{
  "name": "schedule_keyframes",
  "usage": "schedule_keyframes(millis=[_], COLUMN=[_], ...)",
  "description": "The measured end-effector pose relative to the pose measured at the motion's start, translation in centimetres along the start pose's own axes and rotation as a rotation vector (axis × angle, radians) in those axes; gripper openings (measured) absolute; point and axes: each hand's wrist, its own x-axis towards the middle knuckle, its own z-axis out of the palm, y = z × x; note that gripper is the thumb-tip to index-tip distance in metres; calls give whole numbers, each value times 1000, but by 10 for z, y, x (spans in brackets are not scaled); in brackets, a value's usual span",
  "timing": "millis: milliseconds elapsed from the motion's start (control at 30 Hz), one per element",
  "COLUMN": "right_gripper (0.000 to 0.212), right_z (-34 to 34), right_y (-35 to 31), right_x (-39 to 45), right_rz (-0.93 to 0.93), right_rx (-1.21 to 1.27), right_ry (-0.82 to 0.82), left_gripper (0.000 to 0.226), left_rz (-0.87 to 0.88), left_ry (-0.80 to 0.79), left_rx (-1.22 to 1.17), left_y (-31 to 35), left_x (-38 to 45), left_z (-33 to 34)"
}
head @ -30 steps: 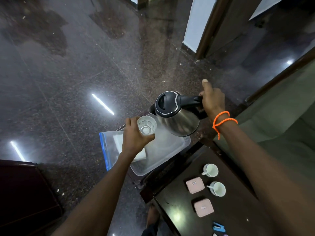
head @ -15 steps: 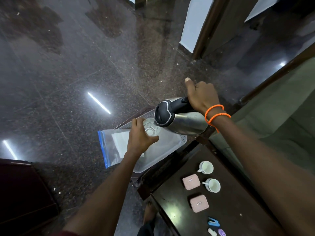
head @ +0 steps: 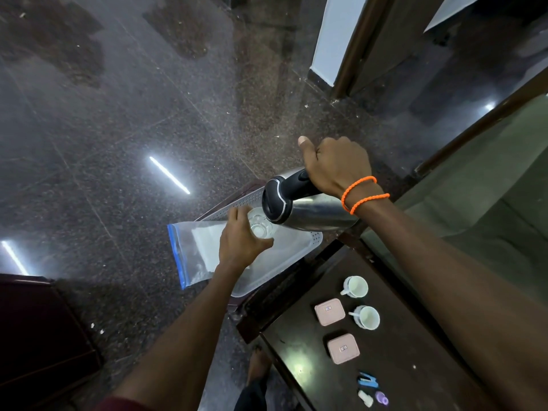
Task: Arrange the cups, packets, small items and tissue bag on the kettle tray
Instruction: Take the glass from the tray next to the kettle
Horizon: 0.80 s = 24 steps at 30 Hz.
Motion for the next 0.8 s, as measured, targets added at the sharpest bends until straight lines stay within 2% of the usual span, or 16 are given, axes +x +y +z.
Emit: schedule_keyframes(millis=[800], right_gripper=[61], right_z=[-39], right_y=[-14], right_x=[2], right_rz=[-124], right_rx=[-146], right_ry=[82], left_gripper=[88], left_rz=[-24], left_ry=[21], left_rx=[71], left_y=[-8], left_x=[-9], left_z=[2])
